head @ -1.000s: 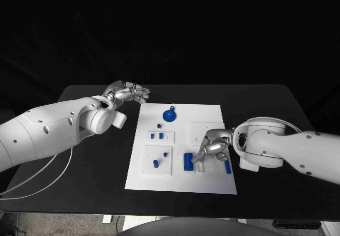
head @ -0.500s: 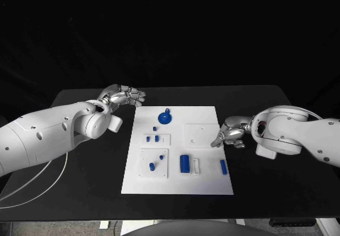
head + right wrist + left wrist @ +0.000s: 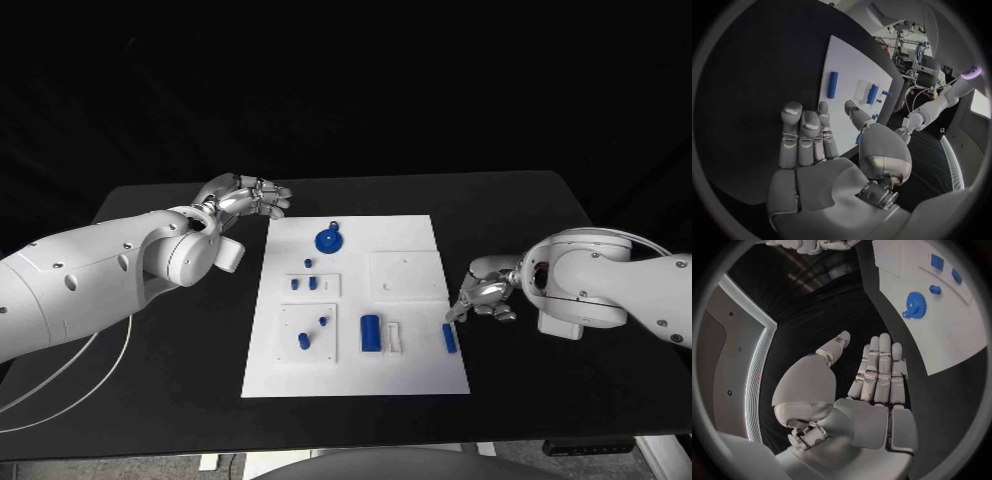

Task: Assemble the parts on the task board

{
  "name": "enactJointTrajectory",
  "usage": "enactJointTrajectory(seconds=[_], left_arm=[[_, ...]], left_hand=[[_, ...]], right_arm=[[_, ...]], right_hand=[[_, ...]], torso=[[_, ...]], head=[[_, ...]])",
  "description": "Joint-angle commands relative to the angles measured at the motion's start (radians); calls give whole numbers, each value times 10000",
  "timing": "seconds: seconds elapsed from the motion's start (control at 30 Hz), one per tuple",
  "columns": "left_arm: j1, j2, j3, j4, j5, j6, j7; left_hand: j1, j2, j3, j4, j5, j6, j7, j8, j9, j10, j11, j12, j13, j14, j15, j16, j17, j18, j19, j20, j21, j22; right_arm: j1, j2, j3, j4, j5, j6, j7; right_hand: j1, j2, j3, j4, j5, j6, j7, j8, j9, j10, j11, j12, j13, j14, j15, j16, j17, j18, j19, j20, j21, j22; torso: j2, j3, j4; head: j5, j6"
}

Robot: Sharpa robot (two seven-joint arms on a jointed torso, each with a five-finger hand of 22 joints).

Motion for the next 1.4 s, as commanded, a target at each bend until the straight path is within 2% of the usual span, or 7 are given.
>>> enactJointTrajectory(seconds=[0.03, 0.17, 0.33, 0.4, 0.67, 1.17, 1.4], left_arm=[[4, 5, 4, 8, -15, 125, 93], [4, -2, 3, 20, -16, 123, 85], [4, -1, 3, 17, -20, 118, 84], [4, 1, 3, 21, -20, 122, 87], [4, -41, 3, 7, -24, 122, 68], [4, -61, 2, 8, -101, 113, -5], [4, -70, 2, 16, -118, 131, -49]], left_hand=[[-74, 5, 16, 66, -17, -57, 2, 5, -16, -62, -29, -45, 16, 19, 12, -40, 14, -37, 16, 60, -39, 10], [-76, 3, 15, 68, -17, -58, 3, 5, -16, -62, -29, -45, 17, 18, 13, -43, 16, -37, 16, 61, -40, 12], [-75, 4, 15, 70, -17, -60, 3, 4, -17, -64, -28, -46, 17, 17, 13, -46, 19, -37, 15, 61, -42, 14], [-75, 4, 15, 70, -17, -61, 3, 4, -17, -64, -28, -46, 16, 17, 13, -47, 20, -37, 15, 61, -43, 15], [-75, 5, 14, 73, -17, -64, 4, 4, -17, -66, -27, -46, 17, 17, 13, -52, 26, -37, 15, 61, -46, 19], [-75, 3, 12, 80, -17, -66, 5, 5, -17, -67, -27, -46, 18, 17, 14, -60, 38, -36, 14, 62, -52, 27], [-79, 2, 9, 85, -18, -65, 5, 6, -17, -67, -27, -45, 18, 19, 14, -62, 43, -37, 15, 63, -53, 30]], right_arm=[[2, -30, -11, 85, -480, 202, -357], [-3, -29, -70, 103, -515, 101, -396], [-31, 82, -315, 140, -416, 66, -375], [-62, 97, -349, 183, -416, 78, -408], [-202, 216, -375, 258, -824, 308, -433], [-482, 600, -375, 182, -1222, 46, -358], [-625, 919, -379, 111, -2608, -285, -492]], right_hand=[[64, -62, 63, 117, -14, 195, -26, 140, 52, 62, -61, 26, -14, 22, -24, 10, 1, 438, 37, 3, 14, 20], [57, -20, 82, 168, -14, 319, -75, 202, 83, 151, -110, 60, -18, 75, -66, 62, 33, 438, 100, 8, 70, 58], [255, 148, 255, 110, -13, 381, -110, 223, 93, 219, -146, 69, -32, 95, -101, 104, 68, 438, 134, -14, 116, 96], [271, 165, 278, 108, -13, 388, -112, 225, 93, 225, -147, 68, -34, 95, -102, 107, 71, 438, 135, -13, 119, 100], [279, 244, 361, 80, -14, 590, -176, 304, 118, 420, -207, 157, -23, 107, -147, 145, 105, 438, 159, 2, 180, 143], [272, 211, 363, 50, -14, 628, -193, 314, 120, 469, -225, 181, -17, 112, -164, 157, 114, 438, 171, 1, 198, 148], [344, 170, 379, -50, -14, 652, -205, 317, 122, 500, -237, 194, -13, 116, -176, 170, 123, 438, 179, -7, 218, 154]], torso=[[-1, 9, 6], [2, -7, 27], [9, -21, 22], [6, -20, 21], [8, -14, 19], [2, 2, 17], [5, -4, 15]], head=[[-30, -18], [-73, -65], [-87, -78], [-89, -83], [-58, -160], [-7, -169], [-4, -167]])
